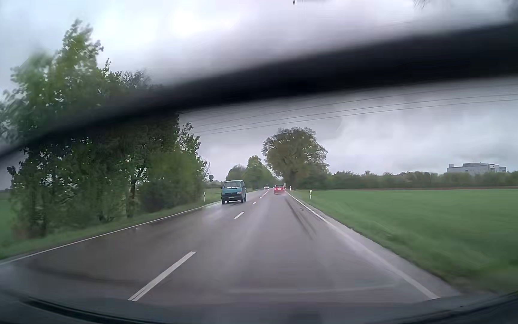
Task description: Follow the waypoints while adhering to traffic rules and regulations
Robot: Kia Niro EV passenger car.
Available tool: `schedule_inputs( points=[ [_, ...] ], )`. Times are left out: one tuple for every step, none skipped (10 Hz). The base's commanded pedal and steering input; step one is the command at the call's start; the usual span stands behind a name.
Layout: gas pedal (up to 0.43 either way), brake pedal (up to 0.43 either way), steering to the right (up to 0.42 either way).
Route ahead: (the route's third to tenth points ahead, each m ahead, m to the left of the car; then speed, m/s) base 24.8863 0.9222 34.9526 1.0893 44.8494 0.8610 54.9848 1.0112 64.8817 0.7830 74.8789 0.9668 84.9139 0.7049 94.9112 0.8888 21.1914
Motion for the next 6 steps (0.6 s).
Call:
schedule_inputs(
  points=[
    [0.189, 0.0, 0.0],
    [0.189, 0.0, 0.0],
    [0.189, 0.0, 0.0],
    [0.189, 0.0, 0.0],
    [0.189, 0.0, 0.0],
    [0.189, 0.0, 0.0]
  ],
)
